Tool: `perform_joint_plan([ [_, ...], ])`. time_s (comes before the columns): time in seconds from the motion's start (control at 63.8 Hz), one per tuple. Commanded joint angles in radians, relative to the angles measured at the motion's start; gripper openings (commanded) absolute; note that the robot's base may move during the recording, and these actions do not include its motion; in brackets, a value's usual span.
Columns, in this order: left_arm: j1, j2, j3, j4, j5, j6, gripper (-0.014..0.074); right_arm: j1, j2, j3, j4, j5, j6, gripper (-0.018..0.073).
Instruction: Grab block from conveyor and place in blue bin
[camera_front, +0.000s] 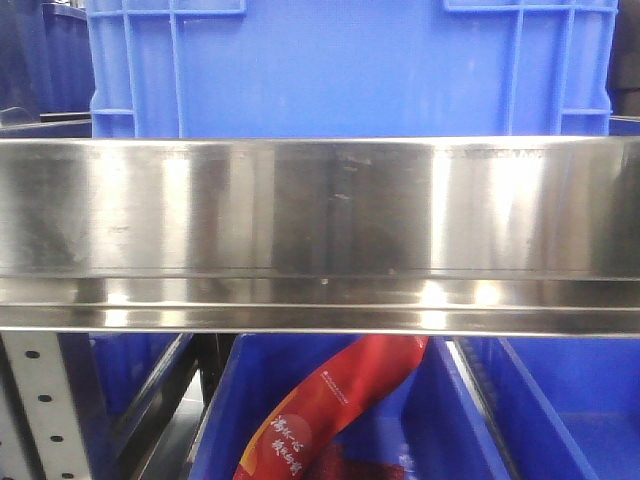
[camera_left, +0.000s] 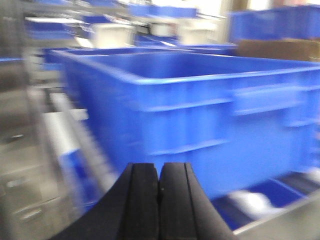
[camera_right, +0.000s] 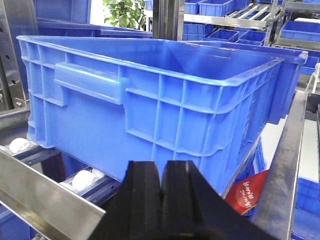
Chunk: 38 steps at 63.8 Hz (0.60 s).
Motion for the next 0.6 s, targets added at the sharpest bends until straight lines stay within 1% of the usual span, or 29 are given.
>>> perform_joint_plan([
  [0.0, 0.087, -0.063, 0.062, 0.003, -0.030, -0.004, -0.0111, 0.003, -0.005, -0.001, -0.004, -0.023, 0.002, -0.0162],
  [0.172, 0.254, -0.206, 0.215, 0.003, -0.035, -0.004, -0.0111, 0.003, -0.005, -0.001, -0.004, -0.023, 0.002, -0.0162],
  [0.235, 0.307, -0.263, 0.272, 0.003, -0.037, -0.004, -0.0111, 0.003, -0.005, -0.001, -0.004, -0.023, 0.002, -0.0162],
  [0.282, 0.333, -0.301, 0.302, 0.003, -0.036, -0.004, -0.0111, 0.003, -0.005, -0.001, -0.004, -0.023, 0.002, -0.0162],
  [0.345, 0.362, -0.343, 0.342, 0.003, -0.036, -0.004, -0.0111, 0.003, -0.005, -0.001, -0.004, -0.023, 0.002, -0.0162],
  [0.454, 0.385, -0.398, 0.397, 0.003, -0.054, -0.004, -0.0111, 0.003, -0.005, -0.001, -0.004, -0.023, 0.002, -0.0162],
  [0.517, 0.385, -0.398, 0.397, 0.003, -0.098, -0.004, -0.0111, 0.003, -0.005, -0.001, -0.004, -0.023, 0.002, -0.0162],
  [0.533, 0.385, -0.398, 0.397, 0.003, -0.072, -0.004, -0.0111, 0.003, -0.005, -0.001, -0.004, -0.023, 0.002, -0.0162],
  [0.58, 0.385, -0.398, 0.397, 0.003, -0.078, -0.004, -0.0111, 0.003, -0.005, -0.001, -0.004, -0.023, 0.002, -0.0162],
])
